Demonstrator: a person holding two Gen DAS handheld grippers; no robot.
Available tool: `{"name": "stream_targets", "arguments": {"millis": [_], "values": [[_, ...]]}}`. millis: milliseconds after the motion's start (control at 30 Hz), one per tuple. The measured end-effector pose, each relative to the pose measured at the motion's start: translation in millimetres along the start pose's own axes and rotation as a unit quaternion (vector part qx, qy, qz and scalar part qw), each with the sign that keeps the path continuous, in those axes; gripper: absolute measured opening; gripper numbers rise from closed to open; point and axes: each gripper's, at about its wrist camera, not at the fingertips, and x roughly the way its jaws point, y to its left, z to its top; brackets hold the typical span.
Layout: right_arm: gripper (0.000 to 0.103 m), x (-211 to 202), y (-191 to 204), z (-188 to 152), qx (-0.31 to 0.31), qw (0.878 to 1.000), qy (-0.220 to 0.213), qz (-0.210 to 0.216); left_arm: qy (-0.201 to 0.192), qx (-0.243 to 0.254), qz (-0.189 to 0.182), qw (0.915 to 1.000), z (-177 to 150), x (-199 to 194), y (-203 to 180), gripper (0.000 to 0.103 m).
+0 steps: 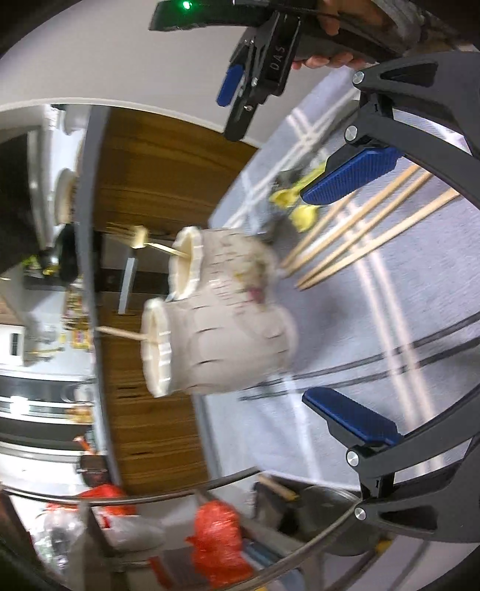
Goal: Organize utensils
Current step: 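Grasp the silver fork with the right gripper while the left grasps another chopstick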
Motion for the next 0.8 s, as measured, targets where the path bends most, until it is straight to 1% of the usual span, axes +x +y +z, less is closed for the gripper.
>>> {"name": "stream_targets", "arguments": {"millis": [67,133,233,433,633,800], "values": [[0.098,0,-2,-6,-0.002,1.000,0.010,-0.002,0.020,-0.003,0.005,0.9998,-8,4,-3,0.097],[0.098,0,-4,-12,-0.004,1.000,0.019,-0.003,0.030,-0.004,0.006,0.9995,-14,6,-5,0.097],[0.098,2,-6,-19,-0.009,0.999,0.036,0.001,0.039,0.000,0.014,0.9991,-20,6,-9,0.097],[0.098,5,-6,-28,-0.022,0.998,0.056,0.006,0.059,0.016,0.036,0.9975,-26,6,-19,0.097],[0.098,4,-6,-34,-0.033,0.997,0.068,0.008,0.075,0.021,0.050,0.9957,-30,7,-20,0.097],[0.098,4,-4,-35,-0.041,0.996,0.073,0.008,0.093,0.030,0.054,0.9938,-33,10,-24,0.097]]}}
